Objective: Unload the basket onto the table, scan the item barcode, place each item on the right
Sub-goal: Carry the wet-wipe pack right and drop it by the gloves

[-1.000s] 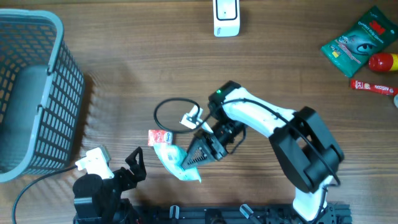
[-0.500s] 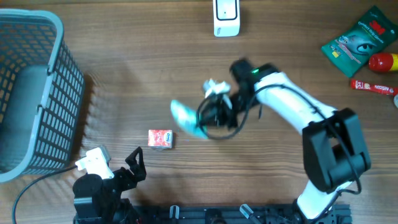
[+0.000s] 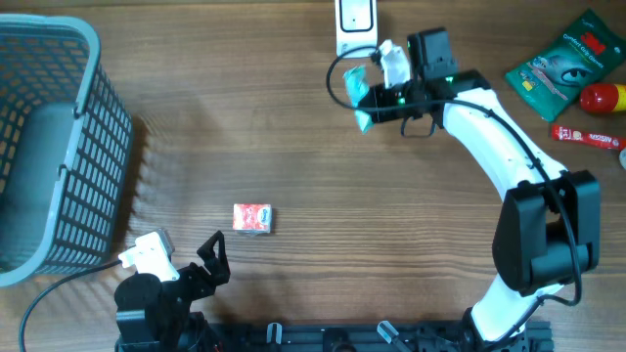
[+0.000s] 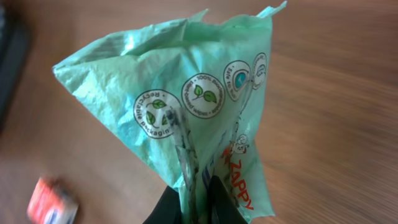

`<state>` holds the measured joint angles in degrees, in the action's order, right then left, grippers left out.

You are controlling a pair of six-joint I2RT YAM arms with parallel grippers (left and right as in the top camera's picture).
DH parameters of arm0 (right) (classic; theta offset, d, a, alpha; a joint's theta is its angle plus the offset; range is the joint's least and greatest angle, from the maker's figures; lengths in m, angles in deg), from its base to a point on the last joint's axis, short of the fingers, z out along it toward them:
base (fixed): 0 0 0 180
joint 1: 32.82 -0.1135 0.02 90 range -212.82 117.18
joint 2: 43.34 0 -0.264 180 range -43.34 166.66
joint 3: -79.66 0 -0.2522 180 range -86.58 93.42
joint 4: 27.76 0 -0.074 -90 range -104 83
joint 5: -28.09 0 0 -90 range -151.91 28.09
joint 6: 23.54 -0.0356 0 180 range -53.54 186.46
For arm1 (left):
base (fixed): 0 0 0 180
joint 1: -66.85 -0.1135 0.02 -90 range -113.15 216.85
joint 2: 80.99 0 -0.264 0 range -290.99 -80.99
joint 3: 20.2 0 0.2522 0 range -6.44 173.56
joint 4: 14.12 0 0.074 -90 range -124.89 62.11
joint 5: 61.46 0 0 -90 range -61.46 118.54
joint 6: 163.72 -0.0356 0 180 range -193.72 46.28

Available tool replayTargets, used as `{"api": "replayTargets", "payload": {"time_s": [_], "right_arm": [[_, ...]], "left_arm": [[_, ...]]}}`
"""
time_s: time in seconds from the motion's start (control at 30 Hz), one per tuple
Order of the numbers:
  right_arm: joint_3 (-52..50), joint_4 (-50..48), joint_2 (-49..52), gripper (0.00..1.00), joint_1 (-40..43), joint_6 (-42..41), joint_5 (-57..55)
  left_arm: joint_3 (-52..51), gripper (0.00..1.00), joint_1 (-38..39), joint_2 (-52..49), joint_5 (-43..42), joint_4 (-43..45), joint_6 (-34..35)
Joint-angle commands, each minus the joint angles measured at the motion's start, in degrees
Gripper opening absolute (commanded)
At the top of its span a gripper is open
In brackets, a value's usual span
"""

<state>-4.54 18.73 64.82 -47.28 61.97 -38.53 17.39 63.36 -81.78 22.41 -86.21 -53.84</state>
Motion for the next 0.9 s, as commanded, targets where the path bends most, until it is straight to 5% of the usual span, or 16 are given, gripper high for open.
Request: {"api": "replayTargets", "payload": {"time_s": [0.0, 0.47, 0.87], "right_arm": [[5.3, -0.3, -0.3, 0.04, -1.4, -7.6, -15.2], [50.6, 16.0, 32.2, 0.05, -1.4, -0.2, -30.0], [52.7, 10.1, 36.3, 0.04, -4.1, -0.1, -33.0]], "left_arm": [[0.0, 1.0, 0.2, 0.3, -0.7, 0.2, 0.3], [0.0, 1.0, 0.2, 0.3, -0.7, 0.2, 0.3], [0.0, 1.0, 0.2, 0.3, -0.7, 0.2, 0.3]]}}
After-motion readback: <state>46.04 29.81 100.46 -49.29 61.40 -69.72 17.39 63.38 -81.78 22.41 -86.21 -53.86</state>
